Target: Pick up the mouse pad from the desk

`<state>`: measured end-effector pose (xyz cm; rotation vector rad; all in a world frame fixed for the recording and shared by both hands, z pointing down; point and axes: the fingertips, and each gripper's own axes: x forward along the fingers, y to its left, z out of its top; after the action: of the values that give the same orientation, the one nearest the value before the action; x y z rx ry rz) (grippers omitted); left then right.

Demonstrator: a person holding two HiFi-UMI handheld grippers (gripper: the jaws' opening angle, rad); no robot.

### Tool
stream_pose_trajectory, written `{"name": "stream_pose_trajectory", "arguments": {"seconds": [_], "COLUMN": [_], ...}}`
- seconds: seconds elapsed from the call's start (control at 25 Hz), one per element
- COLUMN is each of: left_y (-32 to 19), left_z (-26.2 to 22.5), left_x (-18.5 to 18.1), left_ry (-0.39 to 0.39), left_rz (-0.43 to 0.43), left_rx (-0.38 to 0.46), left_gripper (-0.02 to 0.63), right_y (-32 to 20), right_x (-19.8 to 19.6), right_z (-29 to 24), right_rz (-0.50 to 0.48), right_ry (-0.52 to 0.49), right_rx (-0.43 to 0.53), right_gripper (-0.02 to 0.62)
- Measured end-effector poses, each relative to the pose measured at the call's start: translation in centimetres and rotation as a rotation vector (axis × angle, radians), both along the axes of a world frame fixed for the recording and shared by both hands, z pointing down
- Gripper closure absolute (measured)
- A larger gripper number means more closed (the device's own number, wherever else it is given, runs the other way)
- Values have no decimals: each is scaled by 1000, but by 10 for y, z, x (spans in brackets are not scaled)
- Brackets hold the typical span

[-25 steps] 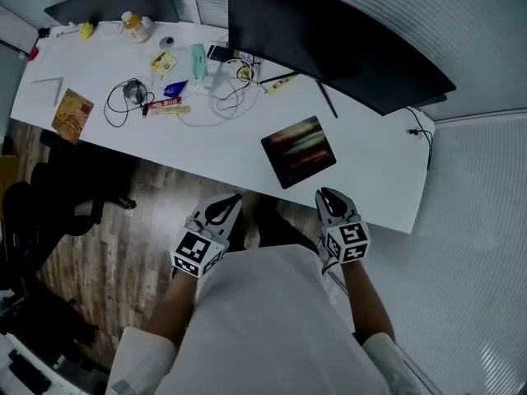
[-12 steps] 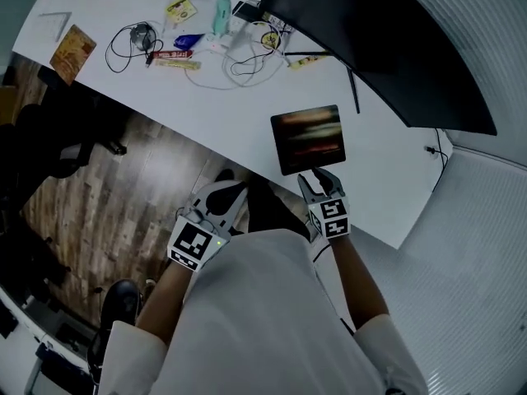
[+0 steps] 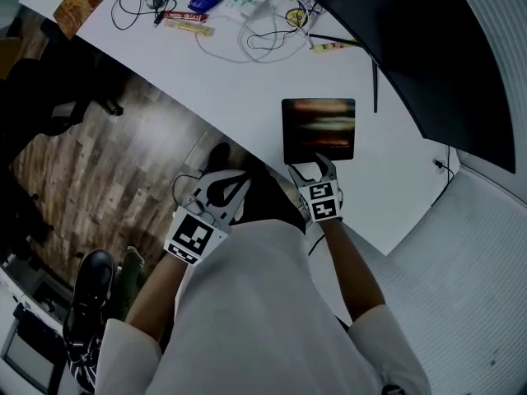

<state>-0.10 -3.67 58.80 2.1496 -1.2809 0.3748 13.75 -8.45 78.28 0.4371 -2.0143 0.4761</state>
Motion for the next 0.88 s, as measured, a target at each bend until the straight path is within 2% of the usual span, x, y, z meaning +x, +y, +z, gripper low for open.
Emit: {"name": "stream_pose_trajectory", "arguments": {"seconds": [0.24,0.44,0.6,0.88], "left_y": [12,25,29,23], "left_z": [9,17,20,20], "left_x": [-1,-3,-5,3], "left_ry": [-5,-10,-12,-5], "left_rz": [-53,-92,-115,-110], "left_rx": [-33,-54,-60,-60], "left_gripper": [588,588,588,588], "right_y": [11,10,13,12], "right_x": [-7,-8,-5,-6], "right_z": [34,47,50,50], "right_rz": [-46,-92,-154,-161], "right_ry": [57,92,111,100], "right_rx": [-39,-21,42,41], "right_gripper": [270,265,265,267]}}
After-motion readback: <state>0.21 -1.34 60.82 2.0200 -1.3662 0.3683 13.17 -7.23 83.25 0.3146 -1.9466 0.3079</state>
